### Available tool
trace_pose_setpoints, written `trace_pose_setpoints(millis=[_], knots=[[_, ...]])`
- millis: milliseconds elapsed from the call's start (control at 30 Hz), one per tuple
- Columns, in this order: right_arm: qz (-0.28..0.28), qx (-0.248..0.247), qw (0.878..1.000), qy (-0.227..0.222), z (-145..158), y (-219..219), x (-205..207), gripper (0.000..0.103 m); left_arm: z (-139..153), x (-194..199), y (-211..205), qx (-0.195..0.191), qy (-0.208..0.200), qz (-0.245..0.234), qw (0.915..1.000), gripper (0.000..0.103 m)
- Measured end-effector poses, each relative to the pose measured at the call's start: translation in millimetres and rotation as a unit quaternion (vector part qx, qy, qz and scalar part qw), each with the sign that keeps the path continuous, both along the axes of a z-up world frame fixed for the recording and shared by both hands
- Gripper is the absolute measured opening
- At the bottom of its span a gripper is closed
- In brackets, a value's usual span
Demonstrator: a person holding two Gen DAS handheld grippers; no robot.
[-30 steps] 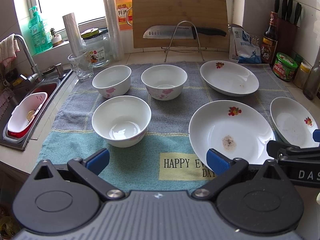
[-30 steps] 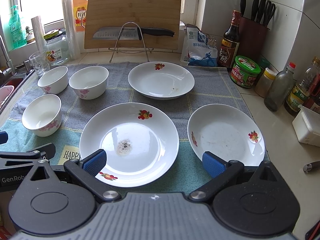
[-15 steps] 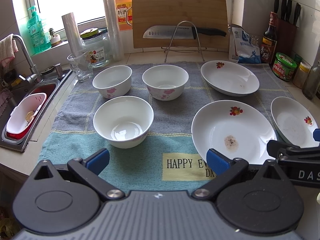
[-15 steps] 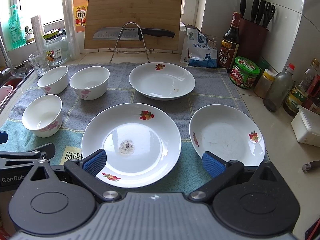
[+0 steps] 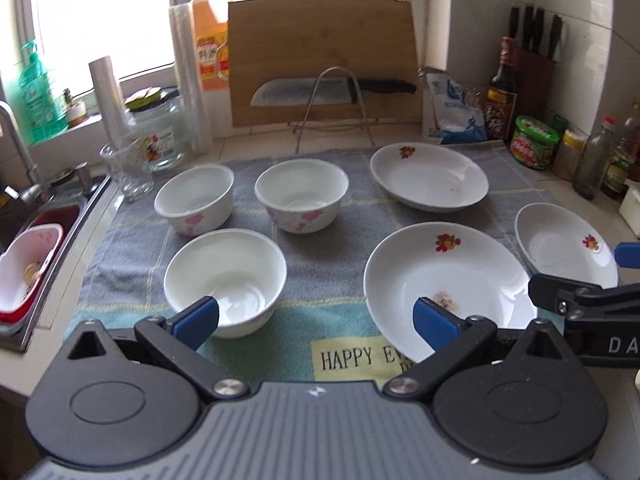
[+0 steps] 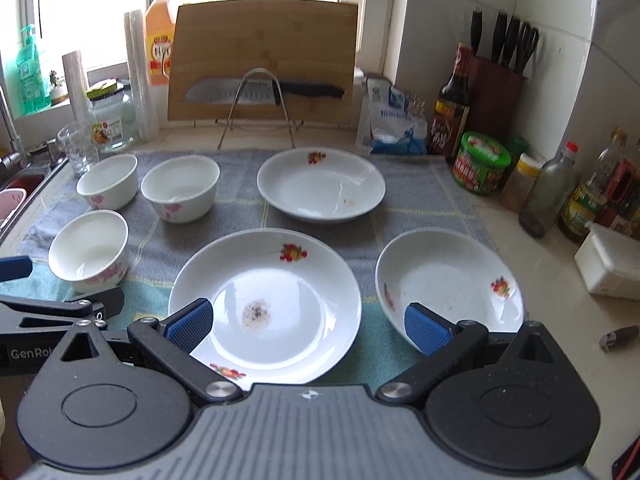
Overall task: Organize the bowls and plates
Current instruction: 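Move the left gripper toward the rim of a white fruit-pattern plate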
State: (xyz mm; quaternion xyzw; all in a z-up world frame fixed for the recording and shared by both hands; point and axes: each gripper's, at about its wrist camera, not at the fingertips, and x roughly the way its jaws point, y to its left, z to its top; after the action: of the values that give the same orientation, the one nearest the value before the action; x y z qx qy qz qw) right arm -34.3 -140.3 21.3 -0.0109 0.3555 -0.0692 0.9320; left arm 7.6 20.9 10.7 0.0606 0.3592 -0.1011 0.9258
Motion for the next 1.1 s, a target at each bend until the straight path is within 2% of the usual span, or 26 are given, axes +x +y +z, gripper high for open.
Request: trace_pose_setpoints(millis=[200,300,467,600,700,867,1100], knots=[[-0.031,-0.013,0.999,-0.032,3.1,-19.8,-15.1,0.103,0.8,12.0,5.9,-0.033,-0.016,-0.073,0.9967,0.102],[-0.049,-0.020,0.998,-0.032,-2.5,-35.6,-24.3,0.103,1.1,21.3,1.2,-0.041,-0.006,-0.098,0.9943,0.102],[-0.074,-0.034,0.997,-0.012,-23.4,-67.8,-30.6,0.103,0.6,29.5,-13.1,-0.039,-0.012,-0.121,0.9918,0.102],[-0.085,-0.013,0.996,0.010,-45.0,-98.6,-28.0,0.103,-1.7,40.4,-26.6,-0.049,-0.004,-0.133,0.9898,0.102],[-0.079,-0.004,0.997,0.024,-61.5,-118.5,-22.8,0.103,-3.1,51.4,-41.6,-0.051,0.008,-0.136,0.9894,0.102],[-0.051,0.020,0.998,0.040,-85.2,-144.1,-13.9,0.103,-3.9,66.4,-73.3,-0.039,-0.002,-0.143,0.9889,0.102],[-0.006,0.029,0.999,0.045,-105.2,-171.4,-0.9,0.103,-2.3,91.8,-123.6,-0.029,-0.003,-0.185,0.9823,0.102]])
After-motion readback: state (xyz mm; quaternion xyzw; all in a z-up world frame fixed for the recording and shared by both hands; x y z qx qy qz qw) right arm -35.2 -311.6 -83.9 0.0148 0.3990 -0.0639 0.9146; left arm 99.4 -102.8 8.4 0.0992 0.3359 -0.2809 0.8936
